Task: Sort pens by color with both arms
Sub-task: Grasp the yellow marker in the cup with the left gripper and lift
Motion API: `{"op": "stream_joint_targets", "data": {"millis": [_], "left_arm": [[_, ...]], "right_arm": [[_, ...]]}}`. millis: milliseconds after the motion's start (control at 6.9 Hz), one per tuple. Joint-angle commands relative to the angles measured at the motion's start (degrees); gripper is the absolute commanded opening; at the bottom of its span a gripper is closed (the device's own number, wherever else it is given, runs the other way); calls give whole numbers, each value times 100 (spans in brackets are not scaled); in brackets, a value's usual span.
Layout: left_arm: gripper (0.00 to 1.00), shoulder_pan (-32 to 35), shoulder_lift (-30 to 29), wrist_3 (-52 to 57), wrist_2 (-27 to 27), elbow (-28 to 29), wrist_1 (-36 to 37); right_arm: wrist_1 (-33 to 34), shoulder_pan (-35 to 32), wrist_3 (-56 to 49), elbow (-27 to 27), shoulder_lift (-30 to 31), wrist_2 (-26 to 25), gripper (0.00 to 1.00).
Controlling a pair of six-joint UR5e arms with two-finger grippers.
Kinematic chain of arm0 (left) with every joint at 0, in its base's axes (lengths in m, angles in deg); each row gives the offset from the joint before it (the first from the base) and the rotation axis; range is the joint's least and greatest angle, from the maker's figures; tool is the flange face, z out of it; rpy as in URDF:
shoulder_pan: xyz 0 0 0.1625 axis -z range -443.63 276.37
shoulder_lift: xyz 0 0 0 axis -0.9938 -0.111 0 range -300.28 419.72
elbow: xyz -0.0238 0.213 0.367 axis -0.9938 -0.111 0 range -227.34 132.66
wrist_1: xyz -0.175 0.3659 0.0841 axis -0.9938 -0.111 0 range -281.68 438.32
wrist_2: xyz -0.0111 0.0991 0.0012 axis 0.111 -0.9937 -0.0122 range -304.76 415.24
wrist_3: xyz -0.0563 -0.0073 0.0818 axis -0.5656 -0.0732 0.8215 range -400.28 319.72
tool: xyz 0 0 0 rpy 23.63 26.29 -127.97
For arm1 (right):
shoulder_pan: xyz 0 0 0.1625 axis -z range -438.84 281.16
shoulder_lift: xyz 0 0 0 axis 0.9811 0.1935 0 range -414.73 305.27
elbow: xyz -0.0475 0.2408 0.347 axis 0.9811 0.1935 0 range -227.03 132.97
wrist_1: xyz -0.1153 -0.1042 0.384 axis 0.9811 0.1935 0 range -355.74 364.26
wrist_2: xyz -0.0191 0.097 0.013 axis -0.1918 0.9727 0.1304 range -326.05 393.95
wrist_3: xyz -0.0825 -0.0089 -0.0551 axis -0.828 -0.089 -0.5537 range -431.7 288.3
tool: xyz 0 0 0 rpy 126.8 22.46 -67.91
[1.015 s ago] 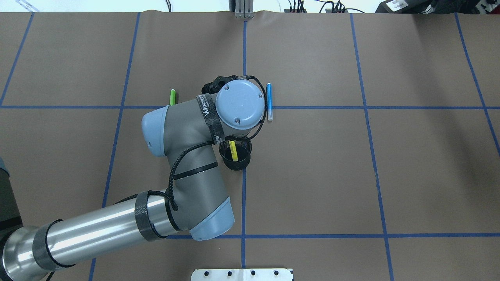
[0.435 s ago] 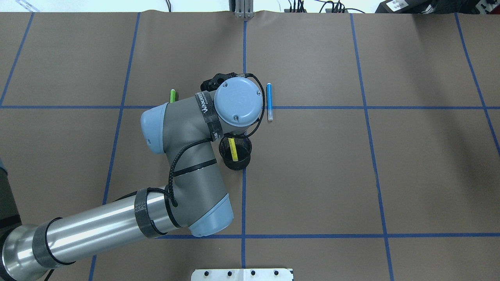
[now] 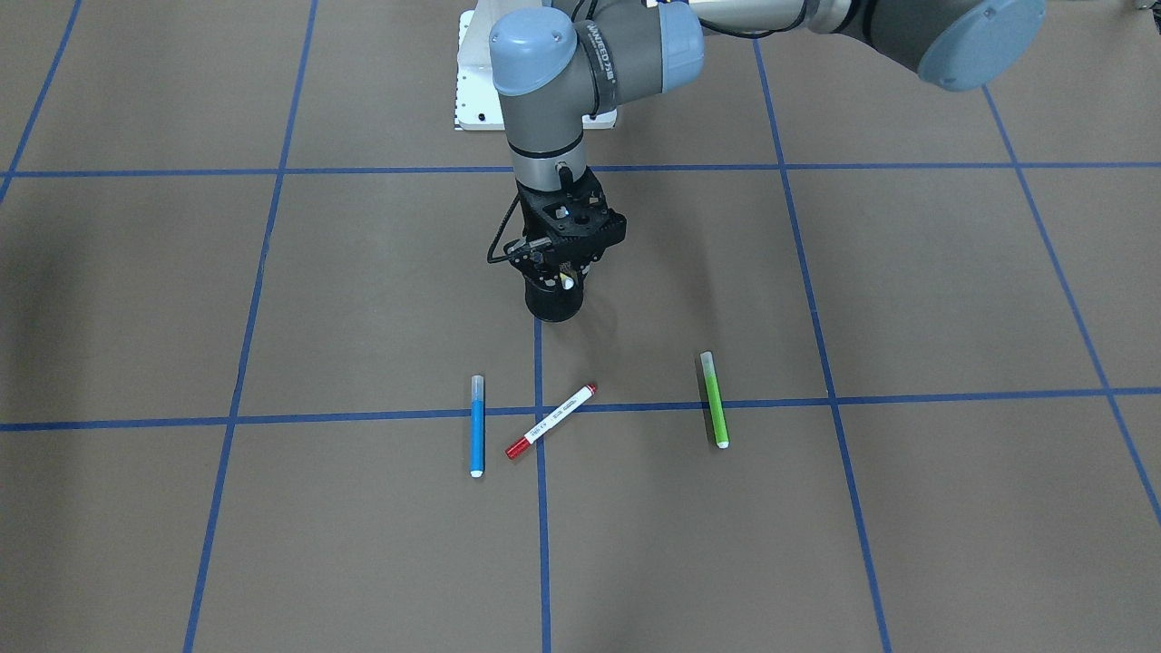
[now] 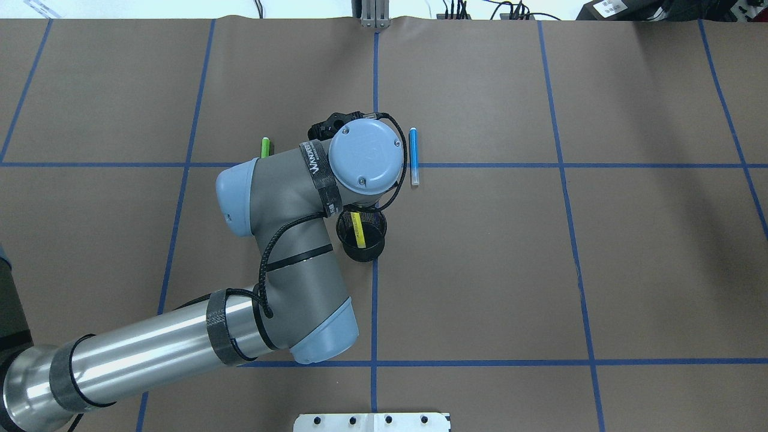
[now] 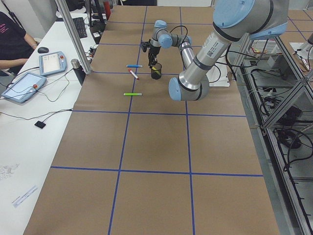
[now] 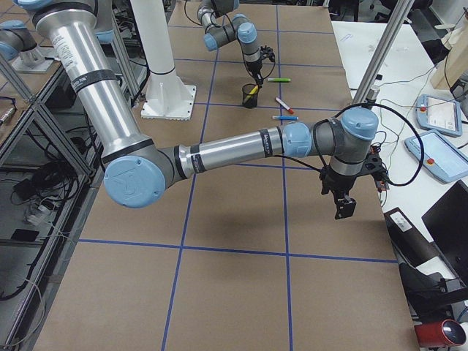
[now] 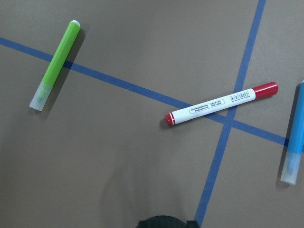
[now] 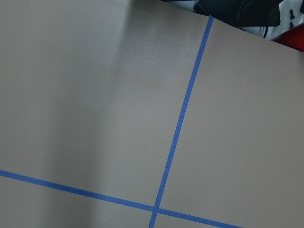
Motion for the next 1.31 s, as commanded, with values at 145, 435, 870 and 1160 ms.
{"op": "stream_joint_targets", "data": {"millis": [145,435,870,1160], "left_arm": [[27,0,24,0,9,-8,-8],[20,0,33,9,52,-78,9],[18,61,42,314,201,-927,594],[18,420,51,702,605,-1668,1291]], "right_arm": [[0,0,0,-6,-9,0,99],[0,0,0,3,-9,0,99],[0,9,0,3,-18,9,99],[9,9,9,3,-18,9,99]]}}
